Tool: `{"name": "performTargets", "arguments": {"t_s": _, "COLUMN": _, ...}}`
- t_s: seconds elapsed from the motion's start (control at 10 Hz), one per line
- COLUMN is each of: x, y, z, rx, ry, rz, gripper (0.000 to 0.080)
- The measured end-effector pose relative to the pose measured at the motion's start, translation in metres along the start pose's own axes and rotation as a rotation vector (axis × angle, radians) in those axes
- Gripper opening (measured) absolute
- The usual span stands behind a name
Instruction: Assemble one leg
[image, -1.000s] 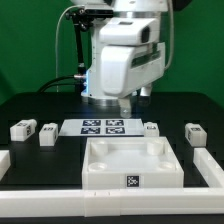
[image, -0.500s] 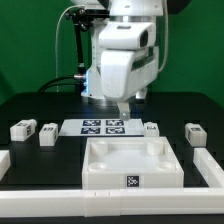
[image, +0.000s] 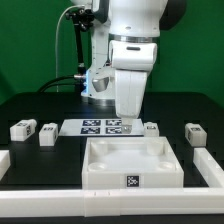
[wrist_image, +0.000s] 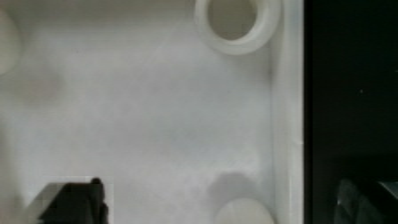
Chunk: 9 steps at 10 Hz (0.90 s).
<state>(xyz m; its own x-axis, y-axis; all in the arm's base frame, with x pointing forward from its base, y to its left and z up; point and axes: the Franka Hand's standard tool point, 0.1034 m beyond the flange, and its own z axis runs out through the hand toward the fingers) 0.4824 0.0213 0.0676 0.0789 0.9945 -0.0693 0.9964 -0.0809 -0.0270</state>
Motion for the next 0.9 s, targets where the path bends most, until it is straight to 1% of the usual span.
{"name": "performTargets", "arguments": {"t_s": 0.2, "x": 0.0, "y": -0.001, "z": 0.002, "rx": 0.004, "ry": 0.0, "rz": -0.009, "gripper": 0.065}}
{"name": "performTargets", "arguments": {"t_s": 0.4, "x": 0.0, "y": -0.013, "z": 0.016, "rx": 0.037, "ry": -0.001, "rz": -0.028, "gripper": 0.065}}
{"name": "performTargets", "arguments": {"t_s": 0.6, "x": 0.0, "y": -0.025, "z": 0.026, "rx": 0.057, "ry": 0.001, "rz": -0.041, "gripper": 0.065}}
{"name": "performTargets", "arguments": {"t_s": 0.7, "x": 0.0, "y": -0.029, "z": 0.031, "rx": 0.069, "ry": 0.0, "rz": -0.04, "gripper": 0.065}}
{"name": "performTargets", "arguments": {"t_s": 0.9, "x": -0.002, "y": -0.036, "z": 0.045, "rx": 0.099, "ry": 0.001, "rz": -0.036, "gripper": 0.065}}
